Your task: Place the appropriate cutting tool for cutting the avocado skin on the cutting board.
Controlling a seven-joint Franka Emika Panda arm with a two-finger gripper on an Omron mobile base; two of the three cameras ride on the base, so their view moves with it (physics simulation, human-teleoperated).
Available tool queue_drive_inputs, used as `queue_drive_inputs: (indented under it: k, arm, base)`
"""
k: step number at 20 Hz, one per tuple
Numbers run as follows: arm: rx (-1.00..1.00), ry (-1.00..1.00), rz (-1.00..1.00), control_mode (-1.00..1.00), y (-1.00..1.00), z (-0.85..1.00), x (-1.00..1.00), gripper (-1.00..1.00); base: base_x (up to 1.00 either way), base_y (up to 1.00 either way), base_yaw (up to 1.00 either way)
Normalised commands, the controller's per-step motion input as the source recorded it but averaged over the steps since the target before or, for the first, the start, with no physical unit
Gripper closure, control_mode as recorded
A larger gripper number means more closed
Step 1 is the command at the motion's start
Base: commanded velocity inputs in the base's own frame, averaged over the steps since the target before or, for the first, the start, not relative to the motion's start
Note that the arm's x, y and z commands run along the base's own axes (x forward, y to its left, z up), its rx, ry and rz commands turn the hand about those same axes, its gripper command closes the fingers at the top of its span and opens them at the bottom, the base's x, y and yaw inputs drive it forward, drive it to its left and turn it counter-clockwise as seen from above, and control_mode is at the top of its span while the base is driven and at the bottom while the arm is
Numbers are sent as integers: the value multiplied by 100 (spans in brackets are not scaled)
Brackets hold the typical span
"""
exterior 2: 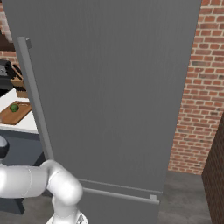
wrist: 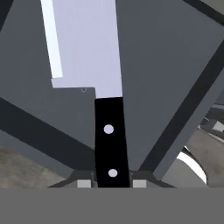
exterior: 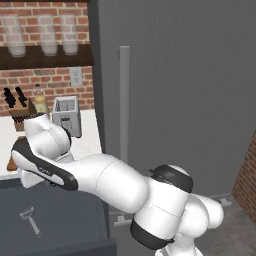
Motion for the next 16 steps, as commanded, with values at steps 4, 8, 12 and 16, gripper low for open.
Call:
queue_drive_inputs:
  k: [4, 8, 12, 16]
  arm:
    - [0, 0, 0, -100, 28, 0, 89, 100]
    - [-1, 0, 0, -100, 45, 0, 84, 100]
    - [-4, 1, 0, -100, 52, 0, 88, 100]
    - [-9, 1, 0, -100, 41, -4, 58, 100]
  base:
    - [0, 0, 0]
    - [0, 0, 0]
    - [0, 0, 0]
    - [0, 0, 0]
